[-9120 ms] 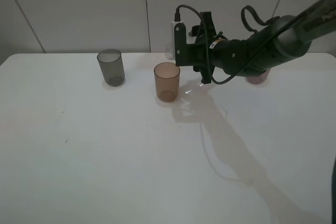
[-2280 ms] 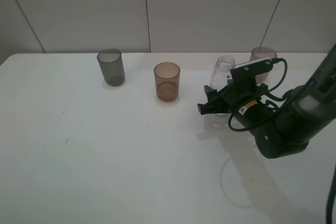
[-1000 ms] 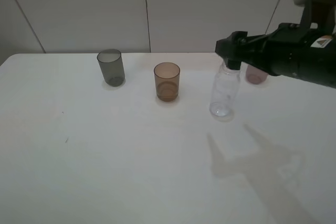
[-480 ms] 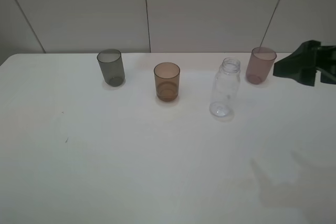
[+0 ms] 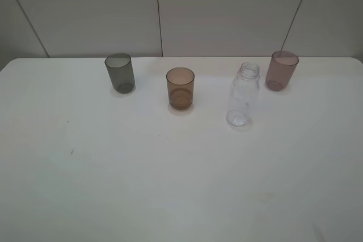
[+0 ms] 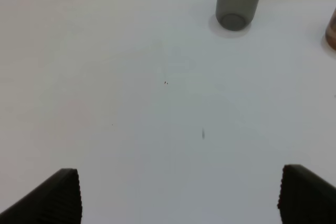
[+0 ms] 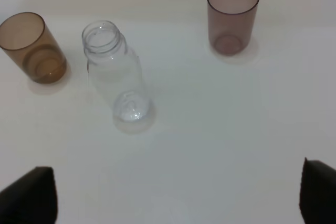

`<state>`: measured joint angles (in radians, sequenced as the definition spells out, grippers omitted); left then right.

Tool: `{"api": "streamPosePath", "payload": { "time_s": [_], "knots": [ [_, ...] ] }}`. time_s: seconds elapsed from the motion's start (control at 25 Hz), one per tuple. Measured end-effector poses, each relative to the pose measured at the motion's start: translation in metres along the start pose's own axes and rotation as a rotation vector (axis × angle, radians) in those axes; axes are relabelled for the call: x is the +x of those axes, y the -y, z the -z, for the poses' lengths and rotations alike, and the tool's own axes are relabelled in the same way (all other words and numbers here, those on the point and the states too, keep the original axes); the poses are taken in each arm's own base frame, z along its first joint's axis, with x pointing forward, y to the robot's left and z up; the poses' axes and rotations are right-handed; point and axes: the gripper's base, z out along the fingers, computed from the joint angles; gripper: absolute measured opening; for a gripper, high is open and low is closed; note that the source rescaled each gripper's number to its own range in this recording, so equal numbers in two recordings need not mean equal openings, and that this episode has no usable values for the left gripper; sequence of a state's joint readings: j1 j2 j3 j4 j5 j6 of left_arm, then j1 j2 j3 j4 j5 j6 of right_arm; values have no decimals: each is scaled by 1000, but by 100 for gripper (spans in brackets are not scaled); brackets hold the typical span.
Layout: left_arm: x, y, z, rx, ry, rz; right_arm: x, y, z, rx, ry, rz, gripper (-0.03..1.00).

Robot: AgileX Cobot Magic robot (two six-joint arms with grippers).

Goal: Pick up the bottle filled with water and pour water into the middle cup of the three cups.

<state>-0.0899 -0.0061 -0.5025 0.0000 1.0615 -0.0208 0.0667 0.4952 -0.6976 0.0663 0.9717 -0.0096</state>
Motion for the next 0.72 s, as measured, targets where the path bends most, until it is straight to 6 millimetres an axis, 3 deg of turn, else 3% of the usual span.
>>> {"api": "streamPosePath", "payload": {
  "time_s": [0.32, 0.6, 0.72],
  "knots": [
    [0, 0, 0, 0, 0, 0, 34, 2, 37, 33, 134, 31, 100],
    [0, 0, 0, 0, 0, 0, 73, 5, 29, 53, 161, 42, 100],
    [0, 0, 0, 0, 0, 0, 78, 6, 28, 53, 162, 42, 100]
  ]
}}
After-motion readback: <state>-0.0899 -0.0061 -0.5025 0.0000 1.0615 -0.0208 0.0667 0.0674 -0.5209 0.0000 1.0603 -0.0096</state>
